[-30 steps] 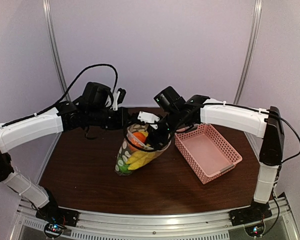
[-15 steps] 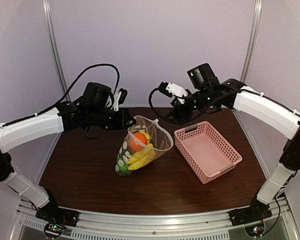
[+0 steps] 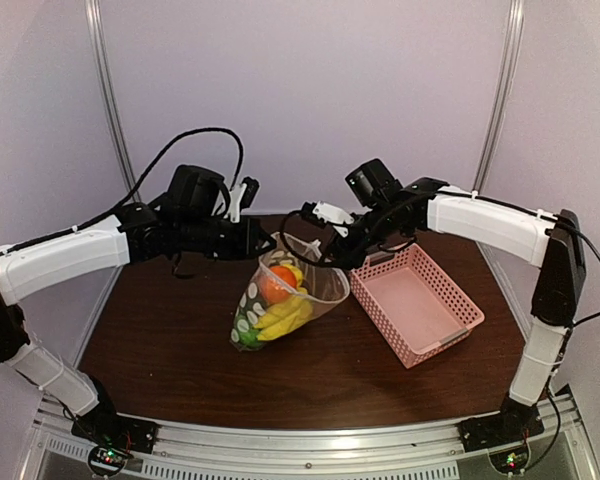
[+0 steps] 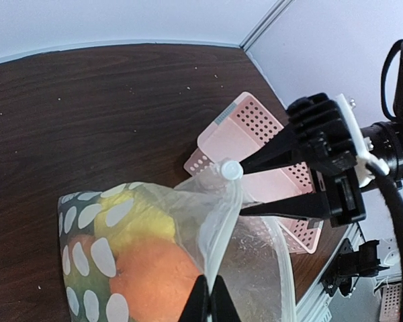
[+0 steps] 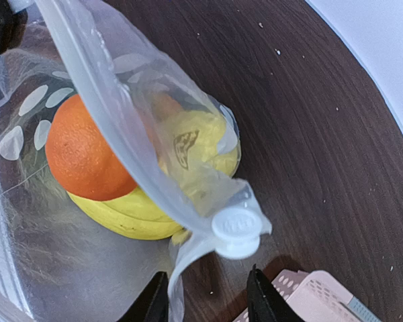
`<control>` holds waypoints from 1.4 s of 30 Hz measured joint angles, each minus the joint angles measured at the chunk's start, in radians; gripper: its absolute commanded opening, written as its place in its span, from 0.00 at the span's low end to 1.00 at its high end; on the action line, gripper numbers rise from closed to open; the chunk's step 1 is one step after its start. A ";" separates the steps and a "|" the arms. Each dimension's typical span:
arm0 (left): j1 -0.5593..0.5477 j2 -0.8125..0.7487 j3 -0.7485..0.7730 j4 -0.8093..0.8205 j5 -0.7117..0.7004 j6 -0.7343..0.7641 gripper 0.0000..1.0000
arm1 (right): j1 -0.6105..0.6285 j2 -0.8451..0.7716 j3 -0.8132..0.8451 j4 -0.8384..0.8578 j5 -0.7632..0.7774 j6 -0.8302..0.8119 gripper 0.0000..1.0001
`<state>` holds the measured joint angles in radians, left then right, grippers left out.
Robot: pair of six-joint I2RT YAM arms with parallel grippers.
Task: Place the food in the zip-top bag and seal the zipper
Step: Pick up the zipper food storage bag from the center of the board.
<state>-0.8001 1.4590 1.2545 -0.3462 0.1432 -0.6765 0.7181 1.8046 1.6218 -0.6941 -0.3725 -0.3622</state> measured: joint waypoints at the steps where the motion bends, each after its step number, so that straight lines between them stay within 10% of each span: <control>1: 0.000 0.000 0.000 0.002 0.003 0.003 0.12 | 0.000 0.021 0.023 0.002 -0.009 0.008 0.22; 6: 0.000 0.000 0.005 -0.009 0.009 0.054 0.44 | 0.000 0.084 0.080 0.007 -0.045 0.003 0.15; 13: 0.000 -0.142 -0.006 -0.053 -0.142 0.214 0.63 | 0.000 0.086 0.089 0.034 -0.151 -0.056 0.02; 35: 0.040 -0.320 -0.074 -0.054 -0.348 0.414 0.60 | 0.051 -0.013 0.240 0.011 -0.394 -0.168 0.00; 42: 0.047 -0.291 -0.156 0.021 -0.176 0.456 0.55 | 0.083 -0.014 0.305 -0.098 -0.460 -0.238 0.00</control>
<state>-0.7532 1.1683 1.0988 -0.3252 -0.0326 -0.2207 0.8013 1.7901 1.9270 -0.7918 -0.8322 -0.6003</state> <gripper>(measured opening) 0.550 0.004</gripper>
